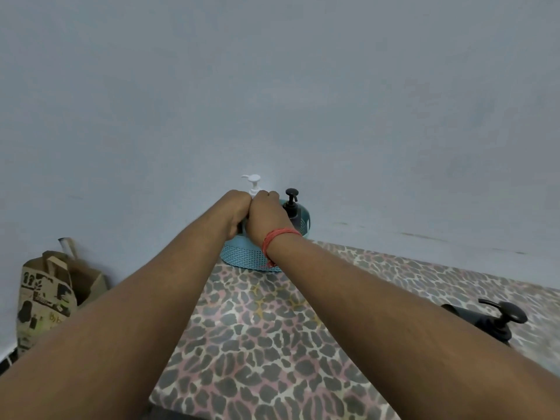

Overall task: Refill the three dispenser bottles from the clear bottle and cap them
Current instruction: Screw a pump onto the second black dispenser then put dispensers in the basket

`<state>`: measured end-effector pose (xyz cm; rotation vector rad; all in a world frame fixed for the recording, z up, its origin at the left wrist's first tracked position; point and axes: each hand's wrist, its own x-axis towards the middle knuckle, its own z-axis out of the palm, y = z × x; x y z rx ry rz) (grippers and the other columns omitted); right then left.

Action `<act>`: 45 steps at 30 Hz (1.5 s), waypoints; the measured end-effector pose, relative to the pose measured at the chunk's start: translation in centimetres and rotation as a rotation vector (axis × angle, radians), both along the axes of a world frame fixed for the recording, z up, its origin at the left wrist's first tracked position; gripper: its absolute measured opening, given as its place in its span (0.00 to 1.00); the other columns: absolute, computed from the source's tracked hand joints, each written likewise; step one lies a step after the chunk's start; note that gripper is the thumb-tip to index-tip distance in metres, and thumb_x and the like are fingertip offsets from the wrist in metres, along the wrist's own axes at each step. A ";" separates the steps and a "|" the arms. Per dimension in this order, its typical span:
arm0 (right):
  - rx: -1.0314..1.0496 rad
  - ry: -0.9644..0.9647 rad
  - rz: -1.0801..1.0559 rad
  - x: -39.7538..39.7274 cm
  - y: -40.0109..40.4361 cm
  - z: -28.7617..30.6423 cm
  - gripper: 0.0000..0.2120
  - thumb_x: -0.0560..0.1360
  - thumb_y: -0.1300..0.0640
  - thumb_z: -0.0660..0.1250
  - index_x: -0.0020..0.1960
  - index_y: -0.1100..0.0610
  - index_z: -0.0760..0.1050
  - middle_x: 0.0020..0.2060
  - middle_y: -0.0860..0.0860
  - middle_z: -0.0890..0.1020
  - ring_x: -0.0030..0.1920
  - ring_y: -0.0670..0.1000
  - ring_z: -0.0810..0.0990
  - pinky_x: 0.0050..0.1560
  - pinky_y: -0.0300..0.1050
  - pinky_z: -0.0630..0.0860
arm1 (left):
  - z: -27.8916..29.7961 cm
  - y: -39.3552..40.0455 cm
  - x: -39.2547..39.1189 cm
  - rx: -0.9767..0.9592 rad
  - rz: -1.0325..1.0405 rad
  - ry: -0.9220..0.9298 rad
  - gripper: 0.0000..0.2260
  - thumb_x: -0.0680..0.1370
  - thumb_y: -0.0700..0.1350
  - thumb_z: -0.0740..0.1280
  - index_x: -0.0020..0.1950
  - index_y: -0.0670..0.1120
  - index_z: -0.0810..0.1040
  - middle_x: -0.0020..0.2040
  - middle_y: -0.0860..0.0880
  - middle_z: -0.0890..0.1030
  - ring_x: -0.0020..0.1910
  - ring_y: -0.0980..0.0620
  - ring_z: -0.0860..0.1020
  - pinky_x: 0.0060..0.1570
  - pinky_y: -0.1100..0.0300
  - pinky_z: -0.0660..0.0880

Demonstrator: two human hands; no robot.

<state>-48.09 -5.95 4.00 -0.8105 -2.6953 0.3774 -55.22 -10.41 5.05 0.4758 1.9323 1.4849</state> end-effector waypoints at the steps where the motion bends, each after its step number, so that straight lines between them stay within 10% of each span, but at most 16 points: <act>1: 0.012 -0.019 -0.001 -0.1 0.2 0.0 0.16 0.80 0.66 0.57 0.67 0.67 0.68 0.63 0.63 0.71 0.64 0.58 0.73 0.59 0.47 0.76 | -0.1 0.0 -0.1 -0.007 -0.014 0.002 0.11 0.81 0.35 0.60 0.59 0.33 0.79 0.56 0.32 0.81 0.51 0.39 0.79 0.59 0.42 0.78; 17: 0.131 0.074 0.053 2.8 -0.2 -1.5 0.18 0.77 0.66 0.60 0.67 0.64 0.68 0.62 0.61 0.73 0.60 0.59 0.74 0.59 0.49 0.73 | -0.9 0.6 -0.3 -0.124 -0.085 0.170 0.09 0.82 0.36 0.64 0.43 0.39 0.77 0.41 0.39 0.80 0.34 0.47 0.77 0.39 0.55 0.80; 22: 0.139 0.320 0.122 7.0 -2.2 -3.5 0.12 0.73 0.70 0.61 0.55 0.62 0.74 0.52 0.57 0.78 0.54 0.55 0.75 0.49 0.44 0.70 | -1.3 1.4 -0.5 -0.199 -0.090 0.272 0.15 0.81 0.37 0.65 0.64 0.31 0.77 0.58 0.36 0.80 0.55 0.41 0.79 0.67 0.43 0.76; 29: 0.085 0.431 0.001 13.6 -4.0 -6.0 0.14 0.77 0.64 0.62 0.62 0.56 0.74 0.58 0.50 0.78 0.57 0.50 0.76 0.53 0.45 0.76 | 0.2 0.9 1.6 -0.339 -0.005 0.471 0.16 0.82 0.40 0.61 0.69 0.35 0.73 0.67 0.35 0.78 0.64 0.39 0.78 0.51 0.53 0.72; 35: 0.003 0.542 -0.132 19.1 -4.9 -7.0 0.14 0.78 0.62 0.64 0.62 0.51 0.73 0.63 0.45 0.76 0.59 0.40 0.72 0.54 0.30 0.67 | -0.7 -3.6 5.9 0.041 0.228 0.552 0.25 0.80 0.37 0.59 0.78 0.45 0.66 0.75 0.46 0.72 0.69 0.45 0.73 0.58 0.59 0.67; 40: -0.072 0.641 -0.194 24.0 -6.6 -7.5 0.14 0.78 0.63 0.63 0.61 0.50 0.73 0.63 0.44 0.76 0.63 0.44 0.74 0.57 0.34 0.67 | -3.2 -6.0 14.5 0.258 0.186 0.552 0.17 0.84 0.44 0.61 0.73 0.50 0.72 0.60 0.57 0.74 0.50 0.64 0.75 0.42 0.72 0.64; 45: -0.114 0.701 -0.240 29.2 -7.9 -7.5 0.14 0.78 0.64 0.63 0.61 0.53 0.74 0.61 0.47 0.77 0.63 0.47 0.75 0.61 0.40 0.70 | -5.7 -6.7 22.3 0.222 0.013 0.380 0.20 0.84 0.48 0.62 0.76 0.50 0.69 0.73 0.53 0.73 0.52 0.68 0.73 0.48 0.72 0.66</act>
